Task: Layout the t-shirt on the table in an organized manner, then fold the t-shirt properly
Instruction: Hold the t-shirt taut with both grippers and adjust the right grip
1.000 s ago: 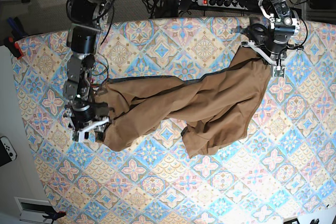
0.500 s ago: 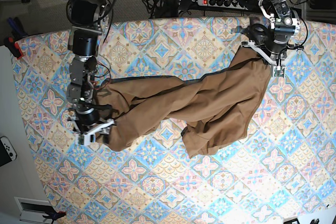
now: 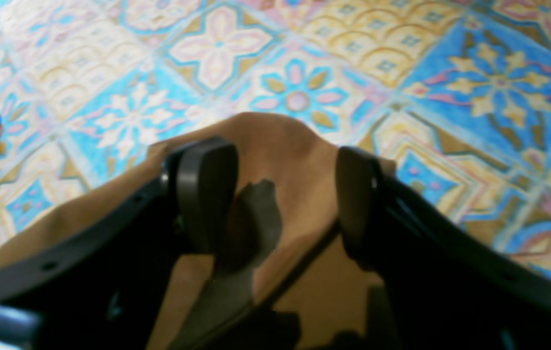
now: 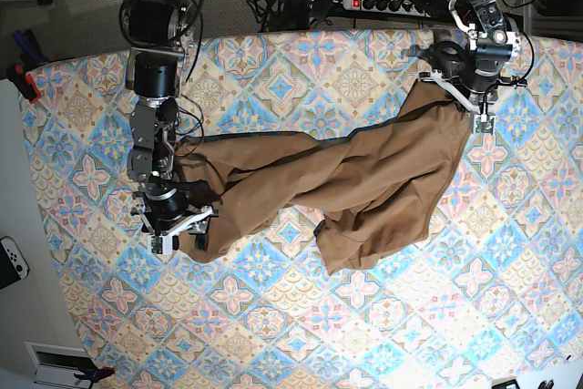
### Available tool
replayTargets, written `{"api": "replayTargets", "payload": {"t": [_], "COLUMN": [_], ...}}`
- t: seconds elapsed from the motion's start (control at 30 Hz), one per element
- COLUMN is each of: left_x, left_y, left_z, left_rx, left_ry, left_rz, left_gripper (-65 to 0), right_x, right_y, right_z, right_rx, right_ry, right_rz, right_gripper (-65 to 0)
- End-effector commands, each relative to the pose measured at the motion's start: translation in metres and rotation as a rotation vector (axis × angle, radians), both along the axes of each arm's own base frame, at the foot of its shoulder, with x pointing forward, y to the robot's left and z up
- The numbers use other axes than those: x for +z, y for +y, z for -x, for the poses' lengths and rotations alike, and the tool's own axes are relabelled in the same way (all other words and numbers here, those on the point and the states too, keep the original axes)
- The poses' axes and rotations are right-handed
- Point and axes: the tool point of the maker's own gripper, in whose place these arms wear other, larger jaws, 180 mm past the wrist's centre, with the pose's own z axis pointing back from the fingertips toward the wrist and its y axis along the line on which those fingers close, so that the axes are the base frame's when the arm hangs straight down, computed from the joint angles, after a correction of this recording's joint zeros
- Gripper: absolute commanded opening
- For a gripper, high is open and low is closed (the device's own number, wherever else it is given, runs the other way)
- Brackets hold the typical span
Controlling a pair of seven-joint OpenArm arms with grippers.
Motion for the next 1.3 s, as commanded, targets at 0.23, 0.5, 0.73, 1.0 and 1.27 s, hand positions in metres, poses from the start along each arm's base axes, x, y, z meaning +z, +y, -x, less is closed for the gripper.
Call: {"api": "replayTargets", "payload": {"t": [0.23,0.5,0.73,1.0,1.27], "left_x": [0.007,0.007,0.007,0.007,0.007], "left_y": [0.000,0.000,0.000,0.000,0.000], "left_z": [-0.005,-0.005,-0.005,-0.005,-0.005], "left_rx": [-0.005,-0.005,-0.005,-0.005,-0.006], "left_ry": [-0.034,-0.034,-0.035,-0.035,-0.036], "left_rz": [-0.006,-0.006,-0.003,-0.004,-0.002], "left_gripper": [-65.0,-65.0,-65.0,-65.0,-65.0], "right_x": [0.026,0.033,0.033,0.029,-0.018], "right_y": [-0.005,-0.028,-0.027,-0.027,-0.019], "right_z": [-0.015,-0.015,-0.015,-0.013,0.003], "right_rx": [-0.010,-0.081,-0.079,-0.078,-0.074], "right_ry": [-0.086,-0.125,-0.128,-0.119,0.007], "right_rz": [-0.004,-0.027,-0.026,-0.026,-0.058], "right_gripper": [-30.4,-30.4,-30.4,-30.4,-30.4]}}
